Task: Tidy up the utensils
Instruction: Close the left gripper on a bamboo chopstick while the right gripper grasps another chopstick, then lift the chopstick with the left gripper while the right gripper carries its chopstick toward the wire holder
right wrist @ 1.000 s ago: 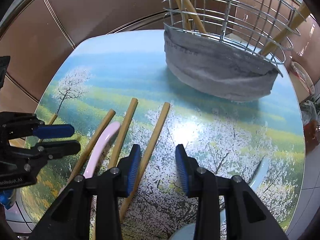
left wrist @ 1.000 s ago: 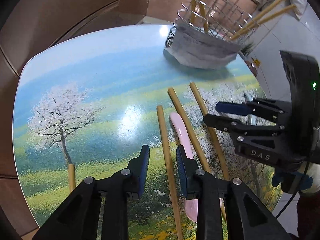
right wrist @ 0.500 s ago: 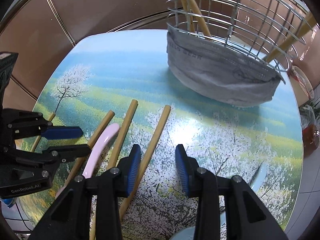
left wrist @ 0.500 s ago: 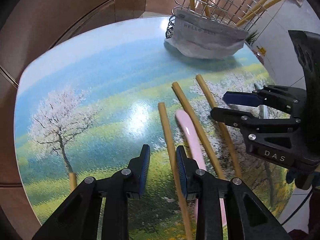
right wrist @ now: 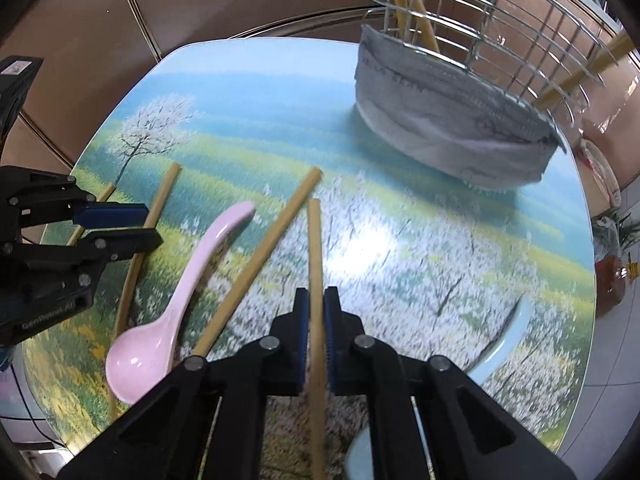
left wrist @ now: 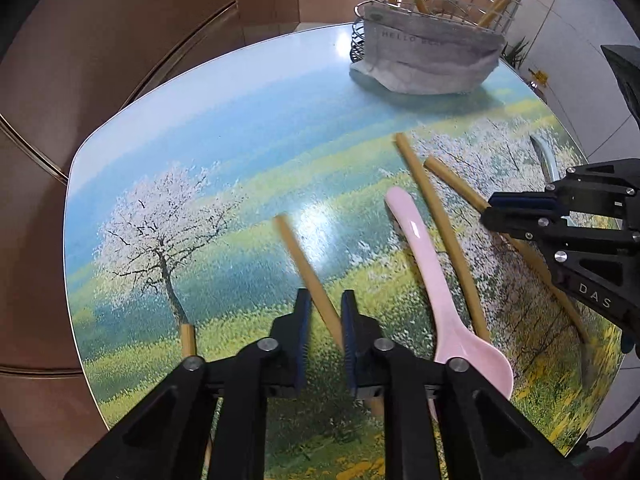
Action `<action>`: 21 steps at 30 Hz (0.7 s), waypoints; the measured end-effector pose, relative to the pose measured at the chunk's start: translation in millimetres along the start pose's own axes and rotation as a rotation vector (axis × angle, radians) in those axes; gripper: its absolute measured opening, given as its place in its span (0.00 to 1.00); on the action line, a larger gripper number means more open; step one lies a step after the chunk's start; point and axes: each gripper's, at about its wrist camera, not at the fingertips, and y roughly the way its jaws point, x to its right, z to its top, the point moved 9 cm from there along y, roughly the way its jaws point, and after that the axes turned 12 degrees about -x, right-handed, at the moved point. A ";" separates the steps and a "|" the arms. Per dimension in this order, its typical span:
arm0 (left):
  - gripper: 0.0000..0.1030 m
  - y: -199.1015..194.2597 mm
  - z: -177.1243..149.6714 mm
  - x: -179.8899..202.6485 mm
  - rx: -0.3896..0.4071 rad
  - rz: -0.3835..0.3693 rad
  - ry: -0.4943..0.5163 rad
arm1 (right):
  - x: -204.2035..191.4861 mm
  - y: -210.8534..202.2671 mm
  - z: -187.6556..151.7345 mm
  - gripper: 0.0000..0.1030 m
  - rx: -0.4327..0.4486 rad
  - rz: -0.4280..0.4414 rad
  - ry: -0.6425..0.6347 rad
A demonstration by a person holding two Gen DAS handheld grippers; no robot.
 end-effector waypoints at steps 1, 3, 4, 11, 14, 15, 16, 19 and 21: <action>0.09 -0.4 -3.6 0.2 0.001 0.002 0.000 | -1.3 -0.2 -3.4 0.07 -0.001 0.001 0.003; 0.07 0.2 -6.3 0.5 0.000 0.003 -0.010 | -4.1 -0.8 -9.7 0.07 -0.003 0.003 0.010; 0.07 0.6 -8.2 0.7 0.001 0.004 -0.024 | -5.5 -1.2 -12.9 0.07 -0.002 0.008 0.017; 0.07 -6.3 -32.9 -10.4 0.041 -0.008 -0.124 | -0.7 -12.8 -44.2 0.06 0.048 0.070 0.069; 0.07 -21.2 -44.9 -14.9 0.102 -0.022 -0.164 | 1.2 -27.0 -55.2 0.06 0.107 0.097 0.066; 0.07 -30.5 -48.3 -18.3 0.135 -0.031 -0.185 | 2.2 -32.3 -59.5 0.06 0.126 0.103 0.068; 0.07 -38.6 -50.5 -21.3 0.159 -0.038 -0.203 | 2.9 -39.1 -64.6 0.06 0.153 0.117 0.068; 0.07 -58.8 -58.2 -25.9 0.220 -0.051 -0.243 | 8.2 -54.8 -78.5 0.06 0.206 0.132 0.075; 0.07 -73.3 -62.8 -31.4 0.264 -0.060 -0.270 | 14.6 -64.8 -86.4 0.06 0.235 0.142 0.086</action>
